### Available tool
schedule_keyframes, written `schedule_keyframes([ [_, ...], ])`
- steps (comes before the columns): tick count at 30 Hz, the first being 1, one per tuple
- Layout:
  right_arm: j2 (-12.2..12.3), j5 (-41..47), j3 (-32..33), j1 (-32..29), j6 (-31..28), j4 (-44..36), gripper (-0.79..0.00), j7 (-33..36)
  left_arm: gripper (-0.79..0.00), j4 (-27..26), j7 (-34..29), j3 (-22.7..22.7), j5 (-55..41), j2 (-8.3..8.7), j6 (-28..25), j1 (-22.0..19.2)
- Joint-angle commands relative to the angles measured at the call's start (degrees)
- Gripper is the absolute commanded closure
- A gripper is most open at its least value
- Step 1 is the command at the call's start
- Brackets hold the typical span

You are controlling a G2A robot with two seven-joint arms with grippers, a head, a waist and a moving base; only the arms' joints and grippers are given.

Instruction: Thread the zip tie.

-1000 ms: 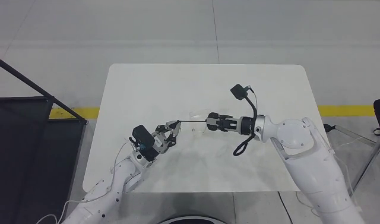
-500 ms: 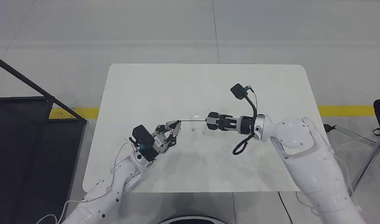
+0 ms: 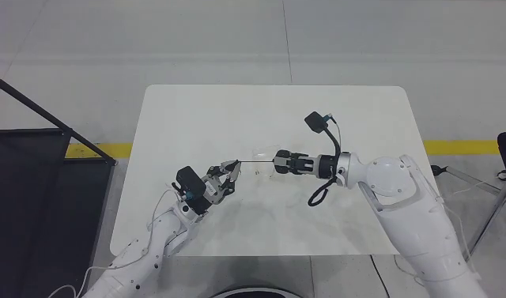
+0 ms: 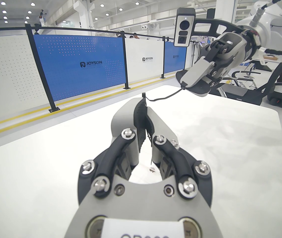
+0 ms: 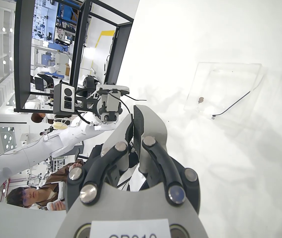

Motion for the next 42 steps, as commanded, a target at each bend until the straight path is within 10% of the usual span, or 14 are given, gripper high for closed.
schedule_keyframes([
  [1,0.0,0.1,0.1,-0.1,-0.1,0.0,0.0,-0.1,0.0,0.0,0.0,0.0,0.0,0.0,0.0,0.0],
  [42,1.2,-0.7,3.2,-5.6,-2.5,-5.6,0.0,-1.2,0.0,-1.4,-1.2,-0.9,1.9,-0.67,4.3,1.4],
])
